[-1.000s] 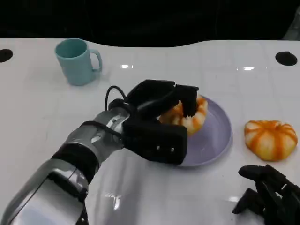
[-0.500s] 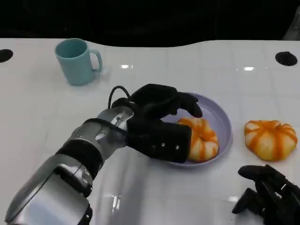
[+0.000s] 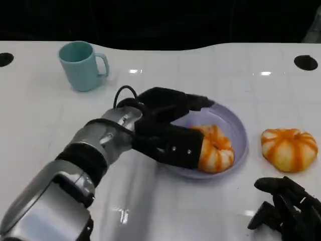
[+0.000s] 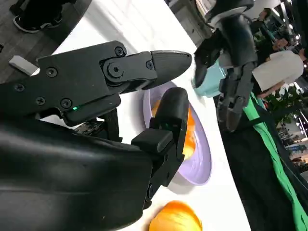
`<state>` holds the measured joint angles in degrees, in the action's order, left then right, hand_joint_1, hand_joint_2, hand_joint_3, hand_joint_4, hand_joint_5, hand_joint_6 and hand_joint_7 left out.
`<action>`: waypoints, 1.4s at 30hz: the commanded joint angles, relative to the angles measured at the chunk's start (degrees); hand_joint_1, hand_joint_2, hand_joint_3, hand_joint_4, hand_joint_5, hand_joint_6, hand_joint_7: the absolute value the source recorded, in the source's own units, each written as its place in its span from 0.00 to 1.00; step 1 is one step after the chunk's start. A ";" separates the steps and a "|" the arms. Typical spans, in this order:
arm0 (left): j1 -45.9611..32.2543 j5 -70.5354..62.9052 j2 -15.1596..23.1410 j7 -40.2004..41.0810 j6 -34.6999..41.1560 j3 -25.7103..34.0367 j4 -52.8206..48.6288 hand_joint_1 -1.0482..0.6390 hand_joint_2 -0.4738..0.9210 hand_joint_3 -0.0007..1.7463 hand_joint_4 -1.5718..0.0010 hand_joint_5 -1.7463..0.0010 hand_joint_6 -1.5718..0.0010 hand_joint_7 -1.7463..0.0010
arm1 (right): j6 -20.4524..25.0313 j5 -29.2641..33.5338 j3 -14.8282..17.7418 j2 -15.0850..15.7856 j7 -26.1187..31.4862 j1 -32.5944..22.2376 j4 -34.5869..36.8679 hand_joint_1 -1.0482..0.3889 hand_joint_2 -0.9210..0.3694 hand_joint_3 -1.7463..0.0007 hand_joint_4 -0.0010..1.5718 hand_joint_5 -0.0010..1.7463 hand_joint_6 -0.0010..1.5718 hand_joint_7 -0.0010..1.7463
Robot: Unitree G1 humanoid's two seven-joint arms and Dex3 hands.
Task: Grasp the bread from the table and place it into the plate.
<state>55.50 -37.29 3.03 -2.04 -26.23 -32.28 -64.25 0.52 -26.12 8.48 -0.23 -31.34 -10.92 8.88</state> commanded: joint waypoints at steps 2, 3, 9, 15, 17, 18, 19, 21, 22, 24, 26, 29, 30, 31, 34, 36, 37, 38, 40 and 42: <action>-3.77 10.39 2.36 -7.33 -3.41 7.34 4.44 0.18 1.00 0.28 0.84 0.95 0.82 0.98 | -0.18 -0.59 0.76 0.73 0.01 -0.18 -0.34 0.30 0.00 0.88 0.43 0.84 0.48 0.51; -5.96 15.74 2.34 -10.74 -4.67 10.80 5.73 0.20 1.00 0.26 0.82 0.94 0.80 0.98 | 0.09 -0.79 0.79 0.78 -0.06 -0.18 -0.45 0.30 0.00 0.88 0.43 0.84 0.48 0.50; -15.29 34.23 0.05 -22.84 -4.32 21.29 13.15 0.24 1.00 0.22 0.74 0.91 0.74 0.96 | 0.21 -0.53 0.68 0.71 0.43 -0.30 -0.86 0.30 0.00 0.89 0.43 0.84 0.49 0.50; -26.92 49.20 -3.37 -26.87 2.68 28.67 27.69 0.25 1.00 0.24 0.67 0.62 0.62 0.93 | -0.42 -0.34 0.60 0.78 0.05 -0.41 -0.73 0.30 0.00 0.88 0.43 0.84 0.48 0.50; -30.88 53.25 -3.82 -27.96 6.60 30.08 33.29 0.27 1.00 0.25 0.69 0.45 0.58 0.92 | -0.22 -0.14 0.52 0.72 0.50 -0.57 -1.10 0.30 0.00 0.88 0.43 0.83 0.48 0.50; -32.33 54.29 -3.79 -28.30 7.90 30.42 35.36 0.28 1.00 0.26 0.69 0.42 0.57 0.91 | -0.09 -0.33 0.58 0.65 0.48 -0.54 -1.03 0.30 0.00 0.88 0.43 0.83 0.48 0.50; -34.07 55.68 -3.86 -28.71 9.17 30.97 37.52 0.28 1.00 0.26 0.69 0.40 0.56 0.91 | -0.15 -0.58 0.69 0.70 0.08 -0.39 -0.58 0.30 0.00 0.88 0.43 0.83 0.48 0.50; -36.70 57.92 -3.96 -28.92 12.25 31.81 41.26 0.29 1.00 0.26 0.69 0.32 0.53 0.88 | -0.28 -0.94 0.88 0.78 -0.54 -0.14 0.11 0.31 0.00 0.88 0.42 0.83 0.48 0.50; -38.33 59.47 -3.95 -28.66 14.67 32.28 43.80 0.29 1.00 0.25 0.68 0.29 0.51 0.86 | -0.18 -0.90 0.87 0.78 -0.44 -0.18 0.02 0.31 0.00 0.88 0.42 0.83 0.48 0.50; -40.18 60.99 -3.92 -28.17 18.06 32.79 47.17 0.29 1.00 0.24 0.66 0.23 0.49 0.81 | -0.02 -0.79 0.83 0.75 -0.21 -0.27 -0.21 0.31 0.00 0.89 0.42 0.83 0.48 0.50; -43.50 62.64 -3.28 -26.92 22.70 33.49 52.50 0.29 1.00 0.25 0.66 0.18 0.52 0.71 | 0.11 -1.08 0.87 0.62 -0.20 -0.35 -0.49 0.31 0.00 0.89 0.43 0.83 0.48 0.50; -46.31 64.11 -2.84 -25.16 28.32 34.26 57.78 0.29 1.00 0.24 0.65 0.09 0.60 0.43 | 0.16 -1.42 0.93 0.58 -0.42 -0.31 -0.50 0.32 0.00 0.88 0.43 0.83 0.47 0.50; -46.50 64.09 -2.88 -25.00 29.09 34.37 58.44 0.29 1.00 0.24 0.65 0.09 0.60 0.42 | 0.16 -1.43 0.92 0.59 -0.41 -0.31 -0.50 0.32 0.00 0.88 0.43 0.83 0.47 0.50; -49.27 64.63 -2.92 -24.47 29.84 35.02 60.77 0.29 1.00 0.24 0.65 0.08 0.61 0.41 | 0.50 -1.23 0.79 0.79 -0.11 -0.49 -1.05 0.32 0.00 0.88 0.43 0.83 0.47 0.50; -55.27 65.58 -3.29 -23.92 30.48 36.18 64.87 0.28 1.00 0.25 0.61 0.01 0.66 0.23 | 1.09 -0.92 0.64 1.05 0.43 -0.78 -1.94 0.31 0.00 0.88 0.42 0.83 0.47 0.50; -58.38 67.00 -3.62 -22.90 33.00 36.54 67.05 0.28 1.00 0.26 0.59 0.00 0.66 0.18 | 1.07 -1.17 0.70 0.90 0.29 -0.75 -1.75 0.32 0.00 0.88 0.42 0.83 0.46 0.51; -60.01 67.66 -3.98 -22.54 33.78 36.78 67.97 0.29 1.00 0.26 0.58 0.00 0.66 0.17 | 1.00 -1.19 0.66 0.84 0.26 -0.79 -1.77 0.32 0.00 0.88 0.42 0.84 0.46 0.51; -61.44 67.88 -4.28 -22.30 33.99 36.86 68.69 0.29 1.00 0.26 0.58 0.00 0.67 0.14 | 0.97 -1.29 0.63 0.77 0.15 -0.84 -1.80 0.32 0.00 0.88 0.42 0.84 0.46 0.51; -63.18 67.80 -4.46 -22.19 33.89 36.75 69.56 0.29 1.00 0.26 0.57 0.00 0.70 0.09 | 0.98 -1.38 0.57 0.75 0.01 -0.95 -1.95 0.32 0.00 0.88 0.42 0.84 0.46 0.52; -64.63 68.30 -4.62 -21.46 35.26 36.70 70.79 0.29 1.00 0.26 0.57 0.00 0.71 0.07 | 1.15 -1.34 0.49 0.82 0.03 -1.09 -2.24 0.31 0.00 0.88 0.42 0.83 0.46 0.52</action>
<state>-7.85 30.26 -1.53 -24.62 7.85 4.19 4.34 1.30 -26.70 8.46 -0.11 -31.28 -11.48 7.84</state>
